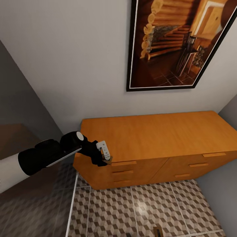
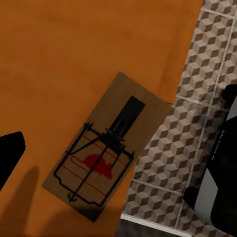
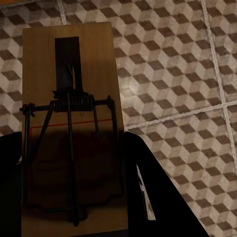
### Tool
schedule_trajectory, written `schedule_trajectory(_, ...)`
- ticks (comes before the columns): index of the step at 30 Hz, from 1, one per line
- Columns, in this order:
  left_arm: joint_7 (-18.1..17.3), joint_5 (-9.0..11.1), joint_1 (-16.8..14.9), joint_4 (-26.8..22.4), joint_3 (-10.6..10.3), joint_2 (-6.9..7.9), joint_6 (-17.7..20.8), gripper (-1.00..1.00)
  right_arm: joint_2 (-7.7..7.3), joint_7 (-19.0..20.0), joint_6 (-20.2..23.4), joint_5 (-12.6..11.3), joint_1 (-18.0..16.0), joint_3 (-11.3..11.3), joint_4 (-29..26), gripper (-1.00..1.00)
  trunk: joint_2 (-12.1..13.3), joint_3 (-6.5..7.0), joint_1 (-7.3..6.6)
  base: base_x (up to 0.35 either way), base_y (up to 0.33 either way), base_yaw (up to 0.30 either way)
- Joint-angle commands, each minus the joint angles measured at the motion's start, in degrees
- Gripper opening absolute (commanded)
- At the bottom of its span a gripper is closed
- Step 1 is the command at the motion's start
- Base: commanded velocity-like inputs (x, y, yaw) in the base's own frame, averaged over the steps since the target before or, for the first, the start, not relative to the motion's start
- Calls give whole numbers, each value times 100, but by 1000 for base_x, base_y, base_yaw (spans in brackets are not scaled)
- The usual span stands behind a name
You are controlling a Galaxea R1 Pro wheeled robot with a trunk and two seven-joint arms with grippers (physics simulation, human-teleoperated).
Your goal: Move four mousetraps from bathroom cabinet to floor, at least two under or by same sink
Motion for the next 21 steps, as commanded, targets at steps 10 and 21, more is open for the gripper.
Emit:
schedule_trajectory(10,-25,-19,-9,48,-8,-7,12,100,8,-26,-19,-58,-4,50,5,-100,-10,-9,3,0,0,0)
schedule_trajectory(21,-25,-19,-10,167,-15,-3,12,100,9,-30,-19,-58,-3,50,5,-100,-10,-9,3,0,0,0)
